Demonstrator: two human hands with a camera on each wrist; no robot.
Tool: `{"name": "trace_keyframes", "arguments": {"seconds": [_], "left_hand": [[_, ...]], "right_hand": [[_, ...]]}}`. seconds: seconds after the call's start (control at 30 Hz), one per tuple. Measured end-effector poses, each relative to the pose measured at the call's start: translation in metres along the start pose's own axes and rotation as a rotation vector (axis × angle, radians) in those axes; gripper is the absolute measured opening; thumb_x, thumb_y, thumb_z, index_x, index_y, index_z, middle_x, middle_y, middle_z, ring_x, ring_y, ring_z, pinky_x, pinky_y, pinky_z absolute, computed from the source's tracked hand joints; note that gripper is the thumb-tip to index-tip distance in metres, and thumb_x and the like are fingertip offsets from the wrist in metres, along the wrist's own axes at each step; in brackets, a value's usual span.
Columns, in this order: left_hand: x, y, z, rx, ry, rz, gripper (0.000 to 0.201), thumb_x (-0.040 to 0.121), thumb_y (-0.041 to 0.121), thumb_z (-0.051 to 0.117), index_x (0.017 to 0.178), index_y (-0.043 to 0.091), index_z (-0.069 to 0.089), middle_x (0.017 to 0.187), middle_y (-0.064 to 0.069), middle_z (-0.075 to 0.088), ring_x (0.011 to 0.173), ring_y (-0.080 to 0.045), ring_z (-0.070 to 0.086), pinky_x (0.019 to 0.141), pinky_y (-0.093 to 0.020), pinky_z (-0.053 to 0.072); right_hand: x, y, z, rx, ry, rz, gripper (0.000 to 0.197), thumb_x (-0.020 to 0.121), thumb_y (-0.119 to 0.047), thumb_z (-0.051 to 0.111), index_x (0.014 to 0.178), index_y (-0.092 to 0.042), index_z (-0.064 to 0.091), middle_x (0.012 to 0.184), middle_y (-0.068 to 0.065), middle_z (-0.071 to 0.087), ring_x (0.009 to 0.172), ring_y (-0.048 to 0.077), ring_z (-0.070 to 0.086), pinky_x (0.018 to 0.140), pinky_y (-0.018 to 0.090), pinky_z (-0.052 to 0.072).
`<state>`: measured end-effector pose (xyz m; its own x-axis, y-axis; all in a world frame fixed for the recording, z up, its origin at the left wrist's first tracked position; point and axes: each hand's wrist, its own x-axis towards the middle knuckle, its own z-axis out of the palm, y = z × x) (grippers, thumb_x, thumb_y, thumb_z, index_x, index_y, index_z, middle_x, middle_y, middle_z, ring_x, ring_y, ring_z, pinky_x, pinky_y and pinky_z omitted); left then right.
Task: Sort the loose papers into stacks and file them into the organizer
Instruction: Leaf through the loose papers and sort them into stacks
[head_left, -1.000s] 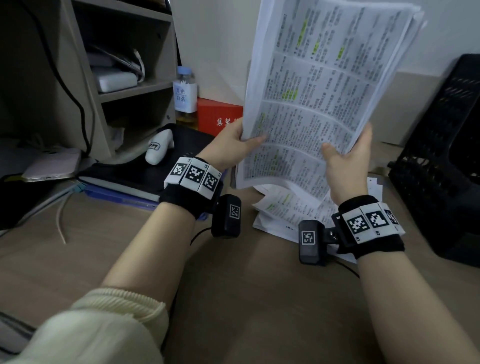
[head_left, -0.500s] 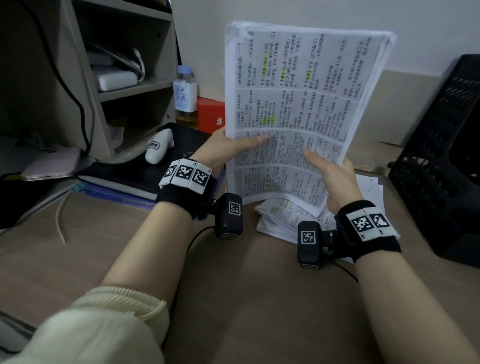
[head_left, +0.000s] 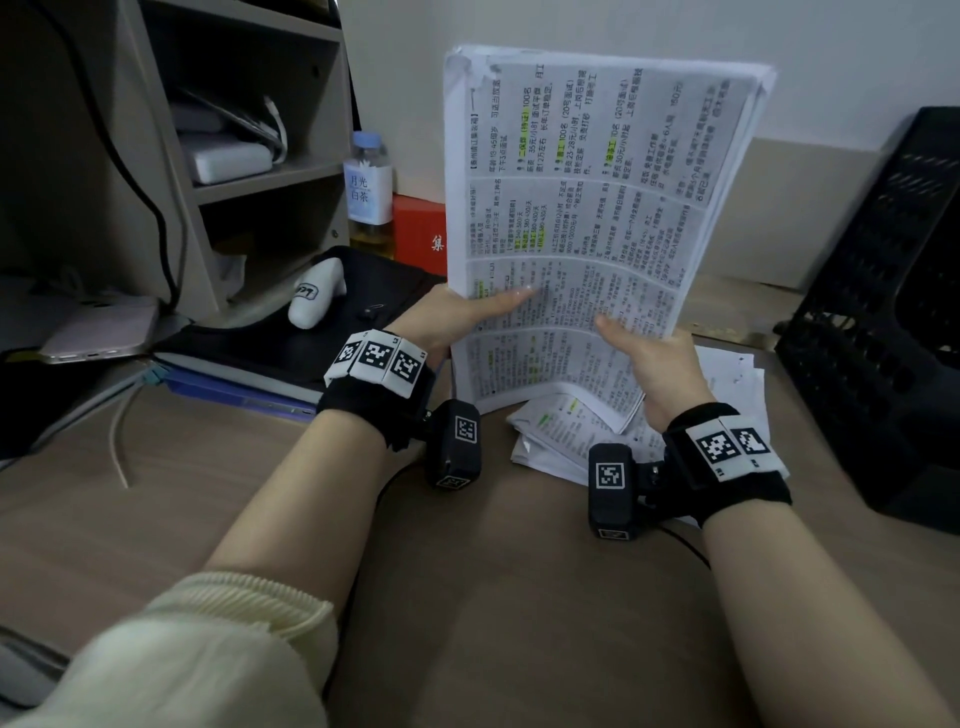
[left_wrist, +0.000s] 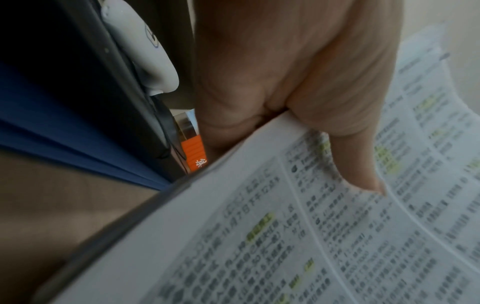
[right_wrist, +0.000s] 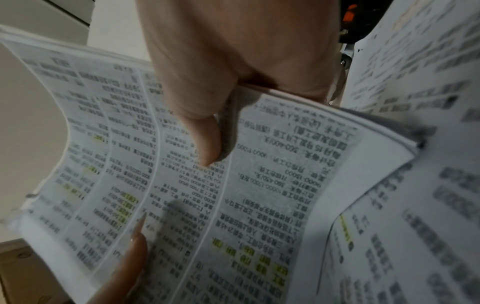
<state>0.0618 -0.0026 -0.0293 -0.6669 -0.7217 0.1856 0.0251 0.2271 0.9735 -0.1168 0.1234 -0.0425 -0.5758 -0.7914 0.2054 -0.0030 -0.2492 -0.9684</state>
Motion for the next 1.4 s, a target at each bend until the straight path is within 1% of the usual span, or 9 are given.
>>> {"name": "trace_keyframes", "arguments": {"seconds": [0.1,0.33,0.47,0.7,0.87,0.97,1.1,1.23,1.4], "left_hand": [[-0.003,0.003,0.001,0.059,0.044,0.057,0.064,0.079,0.052,0.07,0.134,0.022,0.058,0.129,0.005,0.064,0.119,-0.01,0.061,0.105,-0.04,0.047],[-0.009,0.019,0.0,0.025,0.021,0.117,0.043,0.093,0.029,0.062,0.133,0.015,0.057,0.128,-0.002,0.065,0.119,-0.016,0.061,0.104,-0.043,0.048],[-0.014,0.027,-0.005,-0.005,0.036,0.126,0.021,0.095,0.022,0.058,0.115,0.02,0.065,0.116,0.0,0.07,0.109,-0.015,0.067,0.097,-0.038,0.053],[-0.008,0.016,-0.006,0.01,0.148,0.054,0.031,0.093,0.023,0.063,0.12,0.01,0.065,0.113,-0.007,0.072,0.104,-0.019,0.069,0.096,-0.043,0.053],[-0.006,0.012,-0.001,0.046,0.151,0.008,0.027,0.092,0.024,0.064,0.116,0.01,0.067,0.11,-0.007,0.072,0.102,-0.021,0.07,0.095,-0.043,0.054],[-0.006,0.012,0.0,0.11,0.141,0.014,0.027,0.094,0.023,0.062,0.117,0.01,0.066,0.111,-0.006,0.071,0.103,-0.02,0.068,0.094,-0.04,0.054],[-0.004,0.01,0.004,0.202,0.148,0.044,0.029,0.094,0.024,0.062,0.117,0.008,0.067,0.115,-0.009,0.069,0.108,-0.022,0.065,0.097,-0.042,0.052],[-0.004,0.008,0.006,0.223,0.153,0.026,0.028,0.093,0.026,0.062,0.116,0.009,0.067,0.114,-0.009,0.07,0.107,-0.022,0.066,0.098,-0.043,0.051],[-0.005,0.008,0.006,0.243,0.158,0.021,0.024,0.093,0.026,0.062,0.112,0.012,0.068,0.11,-0.006,0.069,0.105,-0.02,0.065,0.096,-0.039,0.052]], "right_hand": [[-0.002,-0.002,0.001,-0.034,0.028,-0.046,0.019,0.084,-0.008,0.071,0.092,-0.024,0.064,0.09,-0.011,0.069,0.075,-0.01,0.067,0.061,0.006,0.049],[-0.001,-0.009,0.001,-0.086,0.055,-0.074,0.016,0.084,-0.006,0.071,0.089,-0.021,0.069,0.086,-0.011,0.072,0.083,0.003,0.071,0.077,0.025,0.056],[-0.001,-0.016,0.003,-0.105,0.015,-0.041,0.019,0.081,-0.005,0.073,0.089,-0.021,0.07,0.091,-0.006,0.075,0.09,0.014,0.072,0.081,0.037,0.057],[-0.002,-0.019,0.005,-0.161,-0.024,0.036,0.019,0.085,-0.006,0.07,0.097,-0.02,0.066,0.101,-0.005,0.071,0.094,0.013,0.069,0.082,0.036,0.056],[0.003,-0.022,-0.011,-0.236,0.061,0.19,0.003,0.093,-0.02,0.061,0.095,-0.018,0.06,0.104,0.002,0.07,0.088,0.016,0.068,0.077,0.037,0.055],[0.009,-0.021,-0.033,-0.355,0.215,0.225,0.026,0.093,-0.02,0.059,0.118,-0.015,0.055,0.119,0.003,0.058,0.107,0.016,0.056,0.094,0.036,0.044],[0.011,-0.019,-0.062,-0.438,0.387,0.305,0.042,0.093,-0.011,0.054,0.134,-0.009,0.045,0.136,0.012,0.047,0.127,0.027,0.043,0.101,0.039,0.035],[0.012,-0.014,-0.069,-0.486,0.363,0.439,0.053,0.095,-0.014,0.053,0.143,-0.005,0.033,0.149,0.014,0.035,0.137,0.032,0.035,0.103,0.043,0.035],[0.013,-0.008,-0.069,-0.499,0.359,0.489,0.058,0.096,-0.013,0.051,0.147,-0.007,0.024,0.152,0.015,0.031,0.138,0.035,0.033,0.105,0.045,0.034]]}}
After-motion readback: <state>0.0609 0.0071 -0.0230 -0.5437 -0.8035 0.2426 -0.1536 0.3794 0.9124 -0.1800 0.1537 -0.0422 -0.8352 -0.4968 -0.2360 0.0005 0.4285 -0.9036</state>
